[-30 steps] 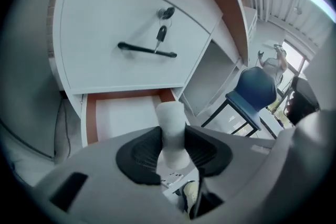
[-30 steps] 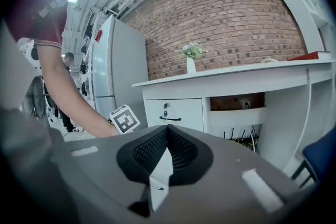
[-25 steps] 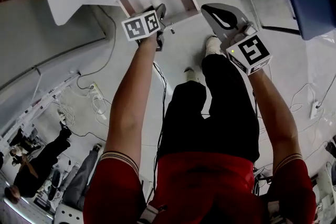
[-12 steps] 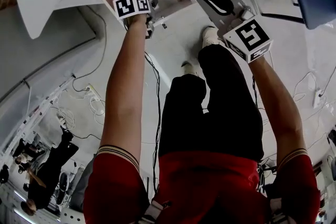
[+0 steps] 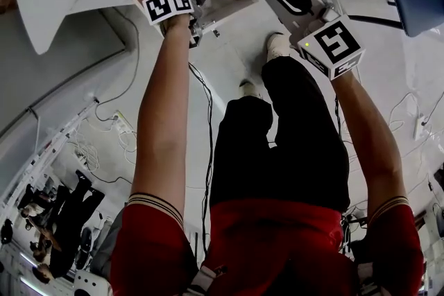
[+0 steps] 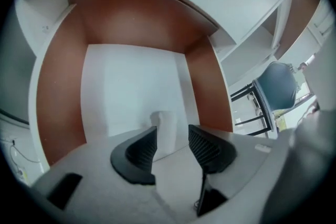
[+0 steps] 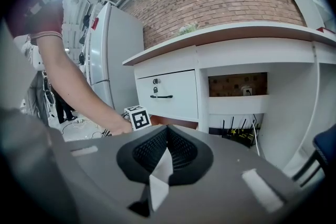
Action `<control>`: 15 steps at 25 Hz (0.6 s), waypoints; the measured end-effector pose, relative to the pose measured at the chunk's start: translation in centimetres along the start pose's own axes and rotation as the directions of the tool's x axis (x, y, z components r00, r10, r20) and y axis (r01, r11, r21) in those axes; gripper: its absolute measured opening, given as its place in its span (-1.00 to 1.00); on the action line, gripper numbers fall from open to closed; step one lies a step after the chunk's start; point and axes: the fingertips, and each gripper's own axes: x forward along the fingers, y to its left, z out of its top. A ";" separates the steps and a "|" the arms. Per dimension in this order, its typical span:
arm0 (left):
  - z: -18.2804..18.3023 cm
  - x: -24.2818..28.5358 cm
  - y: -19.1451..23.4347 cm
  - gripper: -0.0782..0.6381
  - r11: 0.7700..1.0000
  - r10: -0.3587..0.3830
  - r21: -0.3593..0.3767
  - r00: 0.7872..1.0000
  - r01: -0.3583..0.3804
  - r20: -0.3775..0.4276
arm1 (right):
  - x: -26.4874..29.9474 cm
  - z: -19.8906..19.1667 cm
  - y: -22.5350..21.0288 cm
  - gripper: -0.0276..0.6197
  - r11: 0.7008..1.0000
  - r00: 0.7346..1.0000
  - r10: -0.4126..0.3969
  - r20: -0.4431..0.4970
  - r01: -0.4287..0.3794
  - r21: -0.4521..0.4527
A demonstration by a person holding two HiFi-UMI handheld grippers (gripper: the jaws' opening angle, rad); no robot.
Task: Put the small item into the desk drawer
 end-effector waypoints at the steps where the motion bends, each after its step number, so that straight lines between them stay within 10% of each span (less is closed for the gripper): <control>1: 0.1 -0.6 -0.2 -0.23 1.000 -0.003 -0.002 1.000 0.003 0.011 | -0.1 0.1 0.2 -0.89 1.000 1.000 0.000 -0.003 0.000 0.005; 15: 0.0 -18.3 -8.5 -0.77 0.989 -0.061 0.150 0.958 0.019 0.281 | -4.4 9.6 6.1 -0.89 0.999 0.999 -0.022 0.032 0.021 0.046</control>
